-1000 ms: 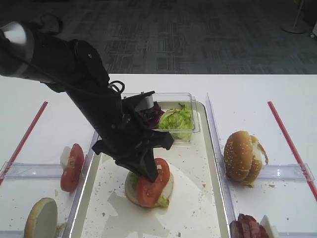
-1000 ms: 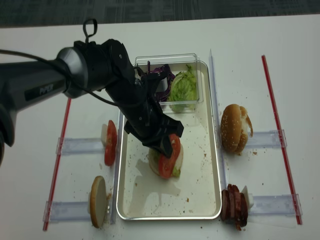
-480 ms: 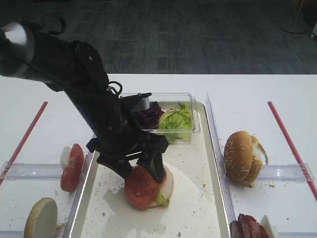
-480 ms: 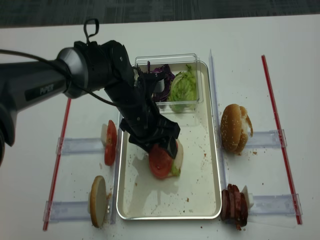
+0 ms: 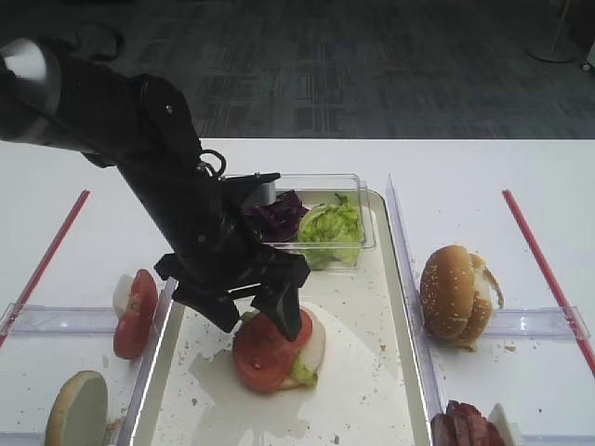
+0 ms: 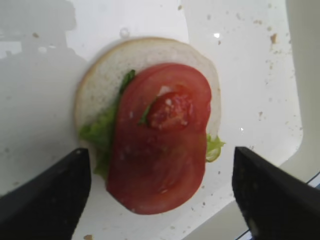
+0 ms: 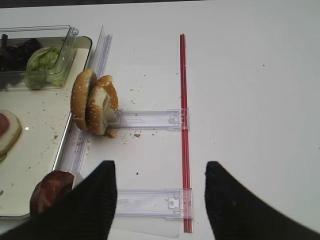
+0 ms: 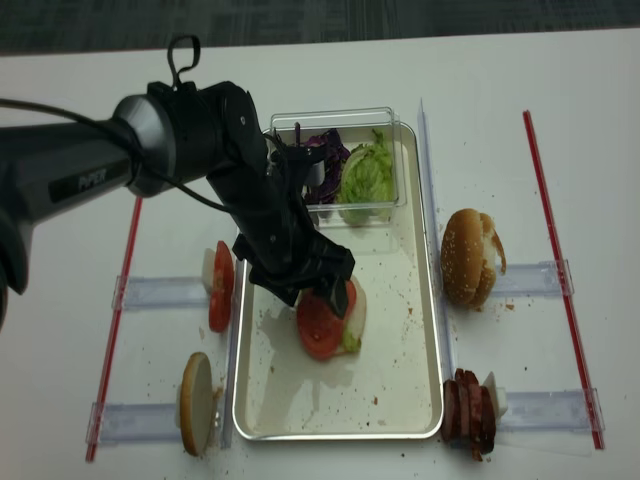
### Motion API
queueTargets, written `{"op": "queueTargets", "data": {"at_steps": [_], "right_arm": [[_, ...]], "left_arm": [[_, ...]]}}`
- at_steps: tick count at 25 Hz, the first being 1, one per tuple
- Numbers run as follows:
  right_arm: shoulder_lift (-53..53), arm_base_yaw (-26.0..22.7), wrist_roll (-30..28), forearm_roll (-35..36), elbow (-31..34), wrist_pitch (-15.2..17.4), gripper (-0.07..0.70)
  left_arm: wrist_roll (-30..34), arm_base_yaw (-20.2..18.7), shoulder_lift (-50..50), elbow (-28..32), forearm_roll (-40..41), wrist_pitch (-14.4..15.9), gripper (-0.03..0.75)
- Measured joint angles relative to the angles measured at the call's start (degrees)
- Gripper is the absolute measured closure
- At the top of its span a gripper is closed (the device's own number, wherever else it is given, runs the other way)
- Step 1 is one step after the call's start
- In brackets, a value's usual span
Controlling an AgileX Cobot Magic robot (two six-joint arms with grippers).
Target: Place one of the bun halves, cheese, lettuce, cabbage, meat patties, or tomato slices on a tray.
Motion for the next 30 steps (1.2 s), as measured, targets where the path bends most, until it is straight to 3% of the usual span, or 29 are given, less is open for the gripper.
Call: {"op": "queueTargets", "data": {"at_steps": [19, 23, 30], "right_arm": [[0.0, 0.0, 0.0, 0.0, 0.0, 0.0, 0.204], [0.0, 0.0, 0.0, 0.0, 0.0, 0.0, 0.204], [0.0, 0.0, 0.0, 0.0, 0.0, 0.0, 0.204]], "left_arm": [[-2.2, 0.0, -11.4, 0.0, 0.9, 0.5, 0.181], [-9.1, 0.0, -11.4, 0.0, 10.4, 0.9, 0.181], [-21.2, 0.0, -11.4, 0.0, 31.0, 6.6, 0.181]]}}
